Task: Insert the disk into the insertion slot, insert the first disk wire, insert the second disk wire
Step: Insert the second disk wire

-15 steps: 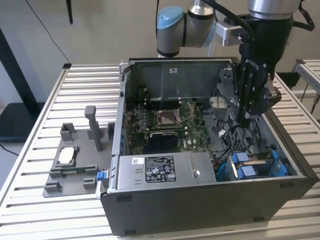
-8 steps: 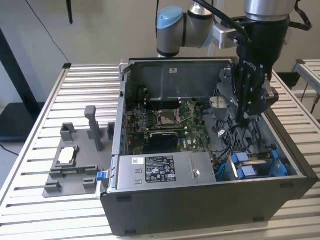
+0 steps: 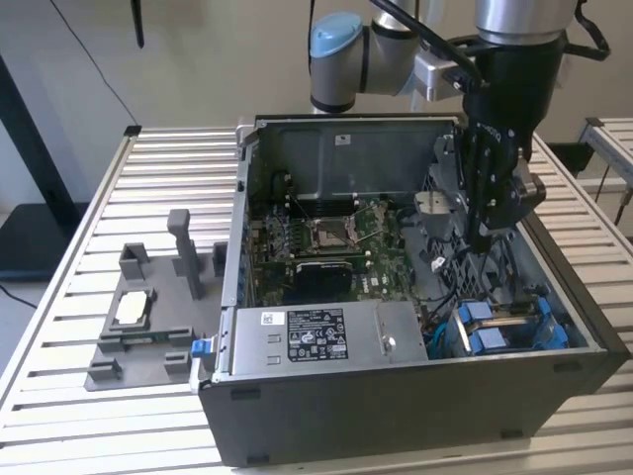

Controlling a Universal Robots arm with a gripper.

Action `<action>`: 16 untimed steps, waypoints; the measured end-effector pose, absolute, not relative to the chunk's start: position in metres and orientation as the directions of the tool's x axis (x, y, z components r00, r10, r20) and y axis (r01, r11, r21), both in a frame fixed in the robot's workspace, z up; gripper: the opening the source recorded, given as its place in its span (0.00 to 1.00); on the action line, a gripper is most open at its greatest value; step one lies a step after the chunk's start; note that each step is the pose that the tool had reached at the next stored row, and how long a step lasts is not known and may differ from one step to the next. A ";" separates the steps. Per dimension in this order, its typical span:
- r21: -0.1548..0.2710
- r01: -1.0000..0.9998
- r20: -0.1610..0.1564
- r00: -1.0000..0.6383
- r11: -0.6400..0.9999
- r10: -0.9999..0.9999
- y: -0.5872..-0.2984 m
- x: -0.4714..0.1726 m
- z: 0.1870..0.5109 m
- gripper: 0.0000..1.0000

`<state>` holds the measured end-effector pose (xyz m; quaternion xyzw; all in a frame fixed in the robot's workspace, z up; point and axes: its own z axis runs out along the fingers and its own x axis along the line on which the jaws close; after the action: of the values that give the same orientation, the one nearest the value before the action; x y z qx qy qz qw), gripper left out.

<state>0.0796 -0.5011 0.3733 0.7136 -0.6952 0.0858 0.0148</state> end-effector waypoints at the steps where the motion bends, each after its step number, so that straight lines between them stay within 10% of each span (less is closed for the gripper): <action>1: -0.102 -0.994 0.143 0.018 -0.033 -0.990 -0.501 0.079 0.373 0.24; 16: -0.108 -0.994 0.142 0.017 -0.033 -0.990 -0.508 0.081 0.372 0.16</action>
<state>0.0806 -0.5076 0.3717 0.7131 -0.6954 0.0887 0.0111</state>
